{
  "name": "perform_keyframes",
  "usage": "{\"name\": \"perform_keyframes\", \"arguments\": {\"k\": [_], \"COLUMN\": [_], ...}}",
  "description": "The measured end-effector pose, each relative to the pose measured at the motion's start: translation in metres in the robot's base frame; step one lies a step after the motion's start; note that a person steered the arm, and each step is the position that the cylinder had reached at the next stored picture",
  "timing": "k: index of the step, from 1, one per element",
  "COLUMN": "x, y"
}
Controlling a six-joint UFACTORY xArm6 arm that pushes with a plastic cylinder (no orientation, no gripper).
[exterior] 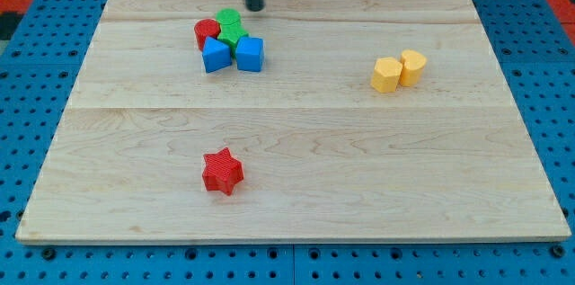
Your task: Place the yellow blocks at the center of the board
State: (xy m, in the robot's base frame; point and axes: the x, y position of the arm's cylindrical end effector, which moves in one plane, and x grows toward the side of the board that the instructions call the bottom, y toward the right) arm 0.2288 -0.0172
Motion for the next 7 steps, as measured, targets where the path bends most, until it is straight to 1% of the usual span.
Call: {"name": "perform_keyframes", "arguments": {"k": [1, 2, 3, 4, 5, 6, 7], "x": [0.043, 0.085, 0.085, 0.129, 0.137, 0.149, 0.155], "y": [0.076, 0.139, 0.227, 0.241, 0.24, 0.174, 0.132]}}
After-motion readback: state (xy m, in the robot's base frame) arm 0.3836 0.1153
